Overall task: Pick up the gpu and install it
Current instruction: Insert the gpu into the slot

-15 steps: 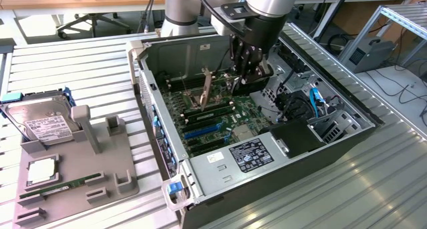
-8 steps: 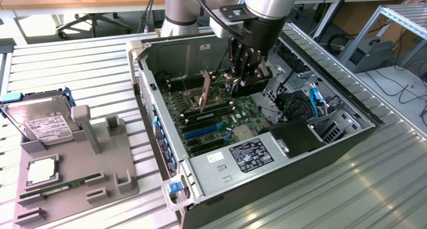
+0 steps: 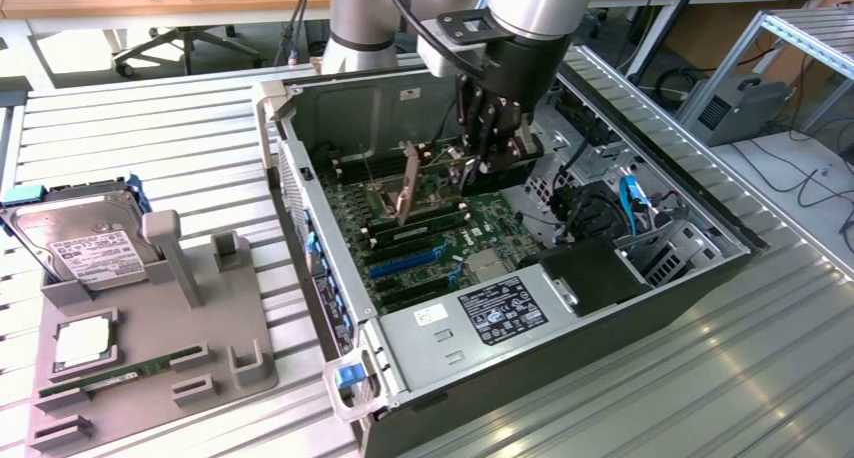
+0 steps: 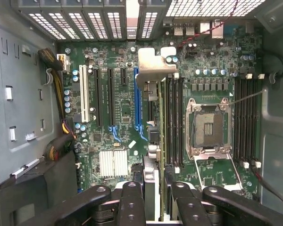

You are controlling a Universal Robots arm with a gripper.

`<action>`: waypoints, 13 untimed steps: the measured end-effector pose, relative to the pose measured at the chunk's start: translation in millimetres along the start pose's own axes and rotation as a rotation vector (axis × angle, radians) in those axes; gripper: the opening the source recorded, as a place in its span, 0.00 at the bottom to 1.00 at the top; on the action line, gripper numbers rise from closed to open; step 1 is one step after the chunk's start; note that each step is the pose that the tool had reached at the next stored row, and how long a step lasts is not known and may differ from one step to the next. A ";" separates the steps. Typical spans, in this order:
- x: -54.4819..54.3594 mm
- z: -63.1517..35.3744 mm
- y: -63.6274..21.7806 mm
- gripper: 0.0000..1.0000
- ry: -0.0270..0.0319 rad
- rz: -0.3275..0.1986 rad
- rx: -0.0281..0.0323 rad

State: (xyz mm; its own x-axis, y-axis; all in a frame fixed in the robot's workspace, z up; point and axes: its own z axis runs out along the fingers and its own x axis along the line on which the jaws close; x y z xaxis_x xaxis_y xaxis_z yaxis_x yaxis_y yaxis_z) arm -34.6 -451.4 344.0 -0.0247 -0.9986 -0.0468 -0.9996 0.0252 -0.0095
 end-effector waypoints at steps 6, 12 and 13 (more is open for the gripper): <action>0.3 0.0 1.4 0.27 0.0001 0.000 0.0000; 0.5 0.1 3.0 0.27 0.0000 0.000 0.0000; 0.6 0.1 3.3 0.27 0.0000 0.000 0.0000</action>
State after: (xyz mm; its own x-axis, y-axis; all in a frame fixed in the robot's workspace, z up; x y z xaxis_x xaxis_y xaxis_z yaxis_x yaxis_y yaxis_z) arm -37.9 -451.9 343.8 -0.0246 -0.9986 -0.0468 -0.9996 0.0251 -0.0095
